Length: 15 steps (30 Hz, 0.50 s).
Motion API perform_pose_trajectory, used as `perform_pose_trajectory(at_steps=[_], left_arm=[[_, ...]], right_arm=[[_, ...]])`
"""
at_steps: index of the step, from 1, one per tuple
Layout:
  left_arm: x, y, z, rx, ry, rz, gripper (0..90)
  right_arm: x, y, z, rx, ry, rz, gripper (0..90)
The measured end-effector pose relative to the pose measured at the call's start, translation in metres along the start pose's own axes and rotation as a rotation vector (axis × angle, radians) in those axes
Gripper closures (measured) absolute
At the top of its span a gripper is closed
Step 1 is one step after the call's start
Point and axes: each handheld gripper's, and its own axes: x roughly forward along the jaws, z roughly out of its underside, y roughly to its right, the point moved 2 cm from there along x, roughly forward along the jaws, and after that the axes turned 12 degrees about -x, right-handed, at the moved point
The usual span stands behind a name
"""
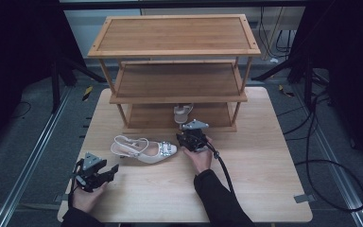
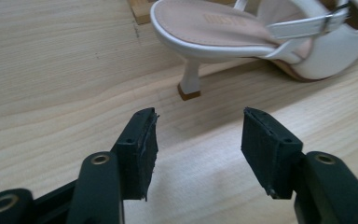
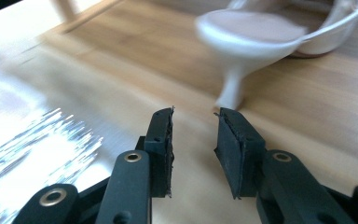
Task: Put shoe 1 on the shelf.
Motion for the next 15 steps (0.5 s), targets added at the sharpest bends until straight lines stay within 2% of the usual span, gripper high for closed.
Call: perform_pose_trajectory(at_steps=[2,5,8,11,15], left_arm=[[0.007,-0.005,-0.003,0.002,-0.017,-0.002,46.5],[0.016,-0.011,-0.007,0.003,-0.032,0.001,49.9],[0.023,-0.013,-0.011,0.026,-0.025,0.012,52.9],[0.03,-0.015,-0.013,0.032,-0.027,0.042,55.5],[0.034,-0.017,-0.016,0.044,-0.029,0.066,57.1]], right_arm=[[-0.012,-0.009,0.001,-0.024,0.012,-0.031,71.7],[-0.029,-0.025,0.003,-0.05,0.013,-0.101,77.8],[-0.037,-0.039,0.006,-0.077,0.007,-0.143,82.8],[-0.04,-0.048,0.011,-0.08,-0.013,-0.164,86.2],[-0.038,-0.053,0.021,-0.076,-0.046,-0.17,88.4]])
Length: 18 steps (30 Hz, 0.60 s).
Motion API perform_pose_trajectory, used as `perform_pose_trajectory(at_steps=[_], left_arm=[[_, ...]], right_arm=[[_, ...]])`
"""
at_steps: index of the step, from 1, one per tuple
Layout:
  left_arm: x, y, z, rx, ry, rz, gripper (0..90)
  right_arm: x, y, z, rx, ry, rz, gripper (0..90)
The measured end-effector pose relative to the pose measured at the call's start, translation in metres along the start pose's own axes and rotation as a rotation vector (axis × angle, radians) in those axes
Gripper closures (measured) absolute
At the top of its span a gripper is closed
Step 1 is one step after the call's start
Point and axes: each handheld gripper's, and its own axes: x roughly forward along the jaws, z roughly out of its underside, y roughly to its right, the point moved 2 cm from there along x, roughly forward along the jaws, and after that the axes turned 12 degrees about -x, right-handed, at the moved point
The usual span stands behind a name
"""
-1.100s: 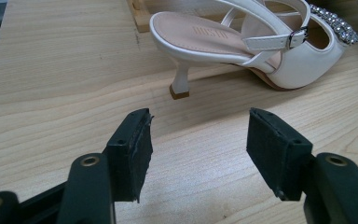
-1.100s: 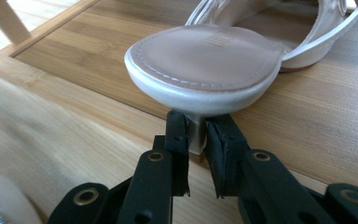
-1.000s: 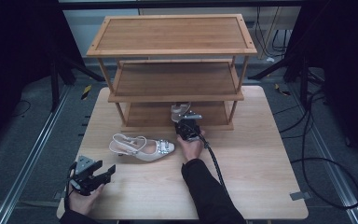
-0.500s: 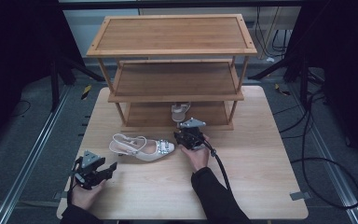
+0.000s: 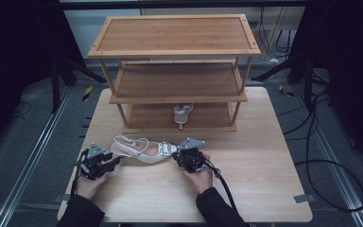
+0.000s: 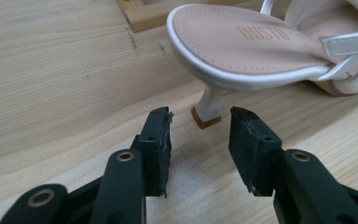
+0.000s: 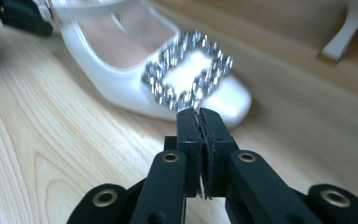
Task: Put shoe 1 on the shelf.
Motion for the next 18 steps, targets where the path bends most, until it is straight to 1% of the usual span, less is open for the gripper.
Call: perform_pose_trajectory(at_steps=[1,4,6,8,9,12,14,15,16,17,18], left_arm=[[0.001,0.0,-0.002,0.015,0.002,-0.004,57.1],[0.007,0.001,-0.007,0.023,0.012,0.017,57.3],[0.012,0.0,-0.006,0.032,-0.012,0.029,57.3],[0.015,-0.001,-0.006,0.024,-0.014,0.051,56.9],[0.016,-0.002,-0.006,0.023,-0.006,0.066,57.2],[0.017,-0.002,-0.007,0.023,0.003,0.098,59.9],[0.017,-0.003,-0.007,0.014,0.002,0.12,63.5],[0.017,-0.003,-0.008,0.013,0.001,0.124,64.1],[0.016,-0.003,-0.008,0.016,0.0,0.133,65.1],[0.016,-0.002,-0.008,0.03,-0.012,0.136,67.1],[0.015,0.0,-0.009,0.045,-0.021,0.131,68.3]], right_arm=[[0.001,0.0,0.002,0.001,-0.004,0.0,88.4],[0.006,-0.003,0.006,0.014,-0.023,-0.011,88.1],[0.009,-0.002,0.007,0.015,-0.021,-0.005,88.0],[0.011,-0.003,0.006,0.032,-0.022,-0.012,87.9],[0.012,-0.003,0.006,0.032,-0.019,-0.013,87.9],[0.014,-0.003,0.005,0.028,-0.02,-0.005,88.1],[0.016,-0.003,0.002,0.027,-0.018,-0.005,88.1],[0.017,-0.003,0.002,0.027,-0.024,-0.004,88.2],[0.017,-0.003,0.001,0.028,-0.026,-0.002,88.4],[0.018,-0.002,0.001,0.028,-0.023,0.002,88.4],[0.018,-0.002,0.001,0.035,-0.023,-0.002,88.4]])
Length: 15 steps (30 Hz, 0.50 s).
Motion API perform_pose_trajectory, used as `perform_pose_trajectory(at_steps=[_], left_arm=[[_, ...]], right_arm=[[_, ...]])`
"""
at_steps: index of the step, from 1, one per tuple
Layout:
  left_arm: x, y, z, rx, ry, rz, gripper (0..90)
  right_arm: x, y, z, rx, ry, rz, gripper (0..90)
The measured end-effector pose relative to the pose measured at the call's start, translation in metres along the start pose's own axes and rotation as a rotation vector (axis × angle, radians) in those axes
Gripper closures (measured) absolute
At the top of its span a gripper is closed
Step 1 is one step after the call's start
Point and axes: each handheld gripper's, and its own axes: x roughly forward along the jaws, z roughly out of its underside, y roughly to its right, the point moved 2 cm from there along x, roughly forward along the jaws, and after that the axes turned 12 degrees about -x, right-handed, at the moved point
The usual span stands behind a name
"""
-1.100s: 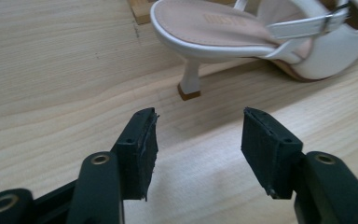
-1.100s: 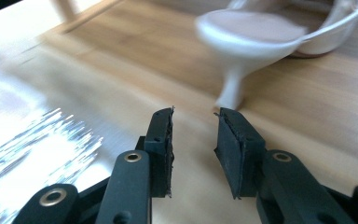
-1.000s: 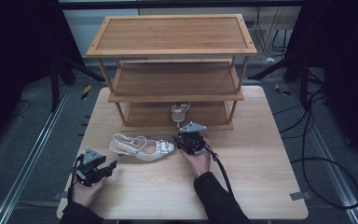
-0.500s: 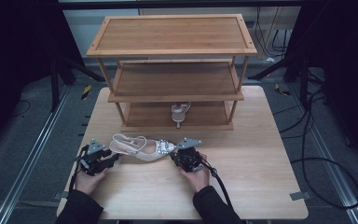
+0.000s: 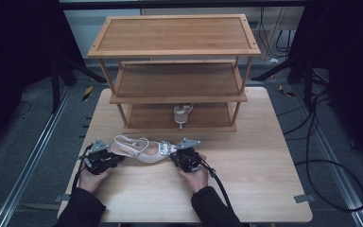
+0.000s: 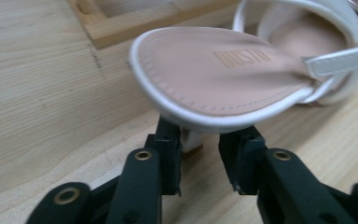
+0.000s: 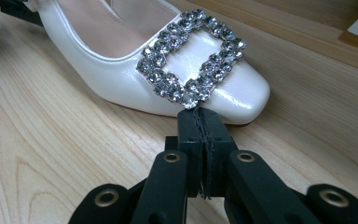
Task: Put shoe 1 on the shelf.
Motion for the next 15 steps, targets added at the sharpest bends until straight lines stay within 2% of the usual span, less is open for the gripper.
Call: perform_pose_trajectory(at_steps=[2,10,15], left_arm=[[-0.001,0.003,-0.001,0.015,-0.002,-0.012,67.9],[-0.006,0.011,0.005,0.026,-0.041,-0.017,71.4],[-0.014,0.026,0.012,0.026,-0.071,-0.007,72.9]], right_arm=[[0.0,0.002,0.0,0.002,-0.001,0.004,88.1],[0.002,0.007,-0.001,0.006,0.003,0.021,87.0],[0.004,0.014,-0.004,0.025,0.01,0.038,86.3]])
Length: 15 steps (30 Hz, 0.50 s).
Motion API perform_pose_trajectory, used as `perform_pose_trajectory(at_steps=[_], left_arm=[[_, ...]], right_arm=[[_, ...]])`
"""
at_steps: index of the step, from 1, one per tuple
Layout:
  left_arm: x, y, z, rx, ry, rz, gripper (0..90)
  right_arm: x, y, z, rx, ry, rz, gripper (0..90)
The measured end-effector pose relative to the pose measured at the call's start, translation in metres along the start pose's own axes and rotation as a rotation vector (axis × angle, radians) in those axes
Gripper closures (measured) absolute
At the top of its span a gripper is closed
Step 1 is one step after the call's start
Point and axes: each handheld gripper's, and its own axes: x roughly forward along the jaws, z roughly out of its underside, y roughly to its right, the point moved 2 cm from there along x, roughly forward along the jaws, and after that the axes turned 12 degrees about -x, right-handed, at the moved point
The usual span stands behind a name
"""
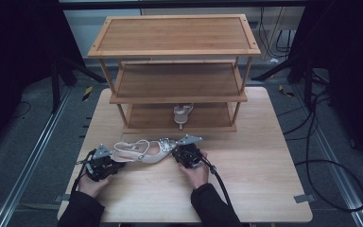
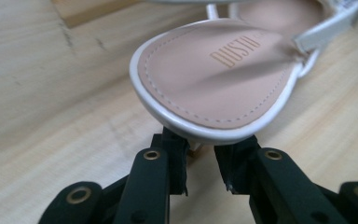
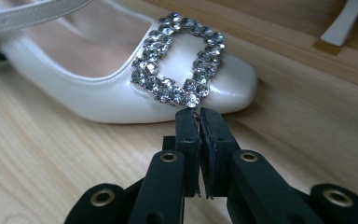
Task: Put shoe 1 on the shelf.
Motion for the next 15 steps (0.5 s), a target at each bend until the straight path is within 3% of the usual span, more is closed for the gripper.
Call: perform_pose_trajectory(at_steps=[7,15], left_arm=[[-0.002,0.028,0.01,0.016,-0.032,0.039,74.5],[0.002,0.061,0.016,0.053,-0.037,0.06,77.6]], right_arm=[[-0.004,0.011,-0.008,0.005,0.015,0.031,86.2],[-0.042,0.021,0.003,-0.009,0.027,0.048,86.2]])
